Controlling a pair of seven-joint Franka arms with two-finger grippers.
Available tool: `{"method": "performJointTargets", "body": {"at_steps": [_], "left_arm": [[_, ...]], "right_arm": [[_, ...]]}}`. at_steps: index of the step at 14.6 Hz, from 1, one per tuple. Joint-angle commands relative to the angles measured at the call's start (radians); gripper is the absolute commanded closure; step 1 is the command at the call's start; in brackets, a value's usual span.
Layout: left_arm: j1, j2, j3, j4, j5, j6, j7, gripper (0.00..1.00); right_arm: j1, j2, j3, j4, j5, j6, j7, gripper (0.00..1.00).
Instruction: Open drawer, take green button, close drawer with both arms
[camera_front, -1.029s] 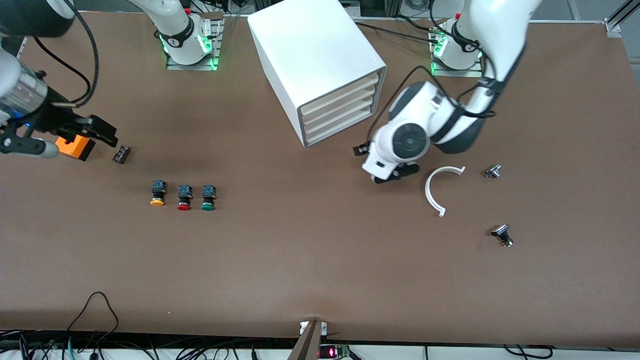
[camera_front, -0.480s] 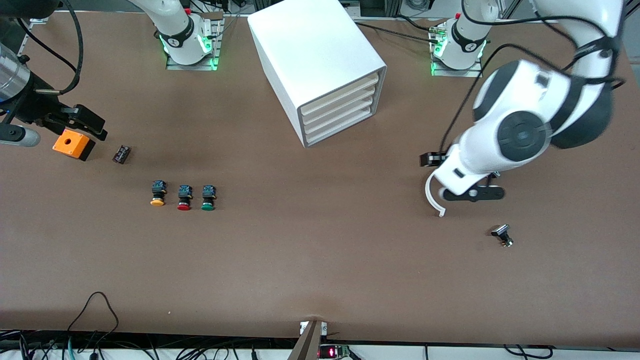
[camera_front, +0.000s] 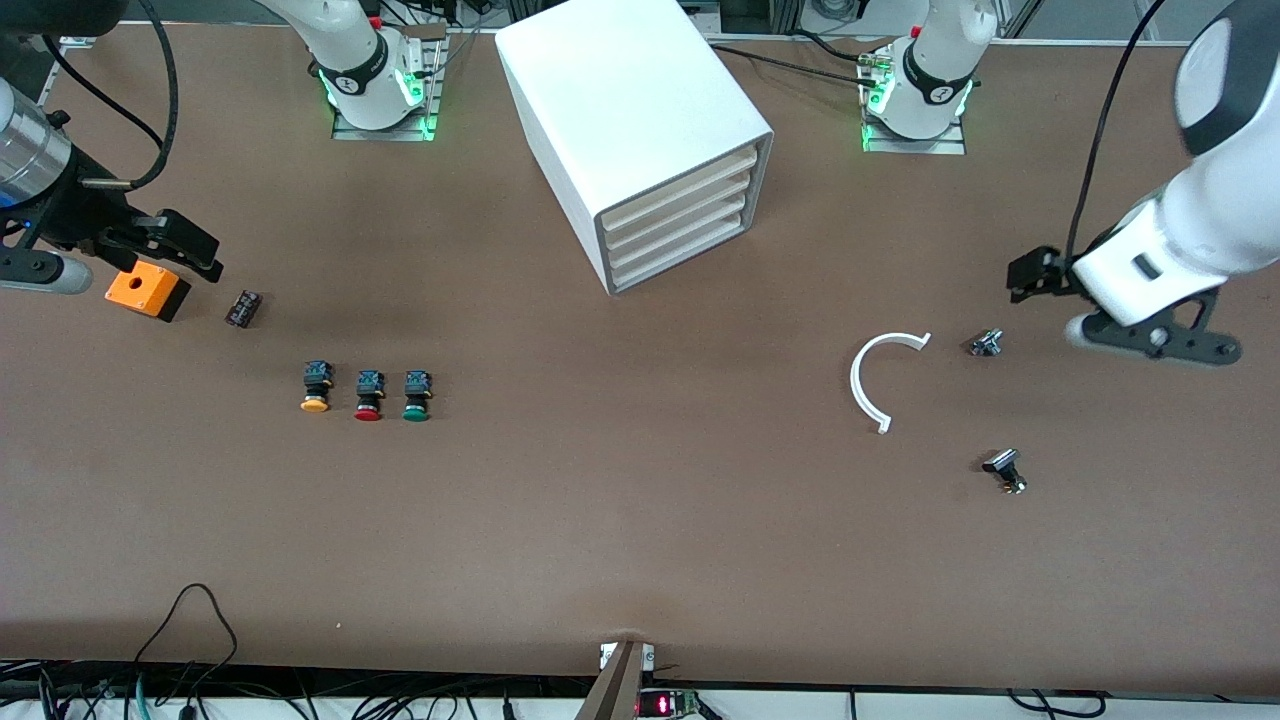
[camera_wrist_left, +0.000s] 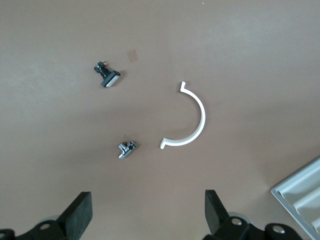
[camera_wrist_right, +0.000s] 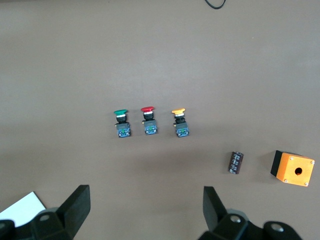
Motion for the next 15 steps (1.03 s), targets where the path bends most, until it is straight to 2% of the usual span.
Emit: {"method": "performJointTargets", "body": {"at_steps": [1, 3, 7, 9, 15], "left_arm": [[-0.015, -0.182, 0.037, -0.22, -0.022, 0.152, 0.026, 0.01], [0.014, -0.265, 0.037, -0.331, -0.027, 0.271, 0.021, 0.01], [0.019, -0.264, 0.035, -0.316, -0.022, 0.142, 0.018, 0.01], [0.022, -0.244, 0.035, -0.284, -0.024, 0.13, 0.013, 0.01], [0.021, -0.244, 0.029, -0.281, -0.024, 0.113, 0.01, 0.01]], "right_arm": [[-0.181, 0.014, 0.185, 0.034, -0.007, -0.017, 0.013, 0.0], [-0.193, 0.011, 0.201, 0.036, -0.005, -0.02, 0.007, 0.0], [-0.197, 0.015, 0.2, 0.04, -0.011, -0.009, -0.01, 0.0], [-0.199, 0.017, 0.198, 0.057, -0.01, -0.012, -0.01, 0.0], [-0.203, 0.014, 0.18, 0.059, -0.01, -0.035, -0.097, 0.0]]}}
